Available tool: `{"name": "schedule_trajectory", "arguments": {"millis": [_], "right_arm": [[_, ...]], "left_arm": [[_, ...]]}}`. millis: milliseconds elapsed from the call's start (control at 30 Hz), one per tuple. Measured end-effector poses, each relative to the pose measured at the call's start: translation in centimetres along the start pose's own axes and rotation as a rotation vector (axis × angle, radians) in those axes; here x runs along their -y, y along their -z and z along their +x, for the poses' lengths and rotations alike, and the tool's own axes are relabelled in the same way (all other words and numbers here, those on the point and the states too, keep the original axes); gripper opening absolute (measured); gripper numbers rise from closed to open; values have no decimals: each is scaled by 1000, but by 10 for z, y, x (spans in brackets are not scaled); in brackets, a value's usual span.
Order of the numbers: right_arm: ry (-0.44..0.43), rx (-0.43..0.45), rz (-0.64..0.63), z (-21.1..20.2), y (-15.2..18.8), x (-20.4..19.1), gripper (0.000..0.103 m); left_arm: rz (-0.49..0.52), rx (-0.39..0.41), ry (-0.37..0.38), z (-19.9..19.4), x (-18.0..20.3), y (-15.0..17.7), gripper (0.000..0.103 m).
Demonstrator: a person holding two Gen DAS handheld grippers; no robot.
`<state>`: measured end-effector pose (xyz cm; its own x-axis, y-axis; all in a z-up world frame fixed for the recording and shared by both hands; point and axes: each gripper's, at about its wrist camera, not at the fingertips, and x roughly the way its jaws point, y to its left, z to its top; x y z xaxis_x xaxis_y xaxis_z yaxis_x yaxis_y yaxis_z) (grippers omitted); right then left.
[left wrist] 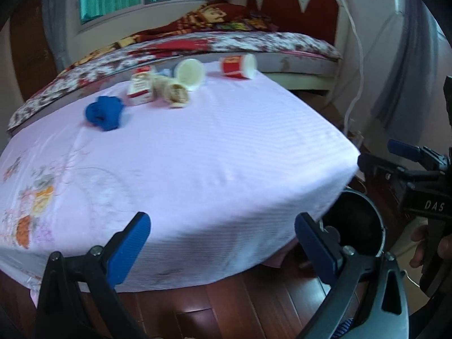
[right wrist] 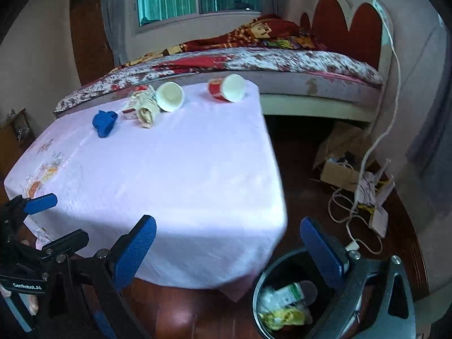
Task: Collect trash
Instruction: 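Move both tools back over the bed toward the remaining items, then grasp the blue cloth with the left tool while the right tool grasps the beige rolled cloth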
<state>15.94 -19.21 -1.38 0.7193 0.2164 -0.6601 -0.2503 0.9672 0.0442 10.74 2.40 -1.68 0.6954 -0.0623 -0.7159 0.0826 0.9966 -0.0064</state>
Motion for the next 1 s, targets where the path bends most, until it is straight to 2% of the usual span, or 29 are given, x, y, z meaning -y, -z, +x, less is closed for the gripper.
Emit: {"name": "schedule_trajectory", "arguments": {"millis": [167,267,533,633,767,900,1000], "right_arm": [[-45,35,-17,14,-21,-31,103],[-92,-4,-53,29,-36,-56,103],[-169,0,-125,61,-70,-110,103],[-179,-3,-146,75,-84,-121,103],[-185,-1,-164,103,-113,-132,102],[-179,-7,-174,134,-140,-141,94],[-177,-19,-186,158,-154,-149,92]], "left_arm": [[-52,19,-60,0,-42,-10,102],[-81,27,-93,1,-66,-19,102],[-146,25,-147,19,-124,-39,102],[-158,16,-130,30,-139,-46,102],[-175,18,-147,49,-156,-57,102],[-195,15,-141,69,-171,-72,100],[-208,16,-125,81,-180,-83,97]]}}
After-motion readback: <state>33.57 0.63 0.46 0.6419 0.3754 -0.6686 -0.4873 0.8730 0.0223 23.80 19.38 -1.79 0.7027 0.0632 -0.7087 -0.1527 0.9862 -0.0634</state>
